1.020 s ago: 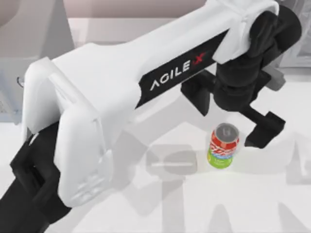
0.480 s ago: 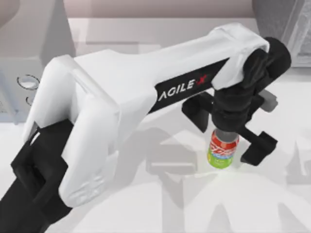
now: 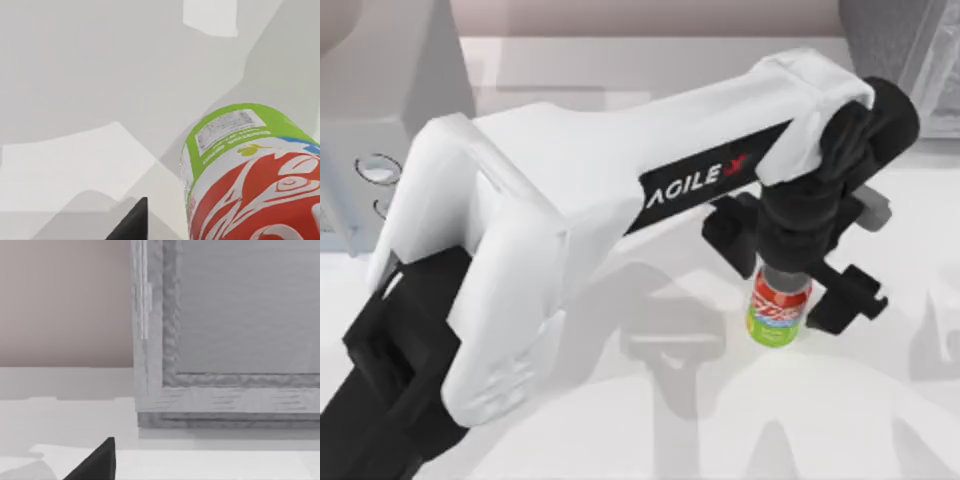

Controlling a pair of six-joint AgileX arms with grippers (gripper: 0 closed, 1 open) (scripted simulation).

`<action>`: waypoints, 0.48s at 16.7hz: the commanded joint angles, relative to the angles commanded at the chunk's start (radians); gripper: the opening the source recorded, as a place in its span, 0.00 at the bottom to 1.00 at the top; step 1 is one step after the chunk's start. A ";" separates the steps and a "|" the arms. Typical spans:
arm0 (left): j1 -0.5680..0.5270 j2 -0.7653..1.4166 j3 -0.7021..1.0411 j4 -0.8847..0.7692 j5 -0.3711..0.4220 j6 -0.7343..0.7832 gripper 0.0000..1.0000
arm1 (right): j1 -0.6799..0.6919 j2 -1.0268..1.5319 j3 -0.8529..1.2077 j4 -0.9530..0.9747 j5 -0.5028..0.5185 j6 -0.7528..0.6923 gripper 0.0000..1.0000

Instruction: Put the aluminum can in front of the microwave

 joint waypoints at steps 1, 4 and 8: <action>0.000 0.000 0.000 0.000 0.000 0.000 0.55 | 0.000 0.000 0.000 0.000 0.000 0.000 1.00; 0.000 0.000 0.000 0.000 0.000 0.000 0.32 | 0.000 0.000 0.000 0.000 0.000 0.000 1.00; 0.000 0.000 0.000 0.000 0.000 0.000 0.02 | 0.000 0.000 0.000 0.000 0.000 0.000 1.00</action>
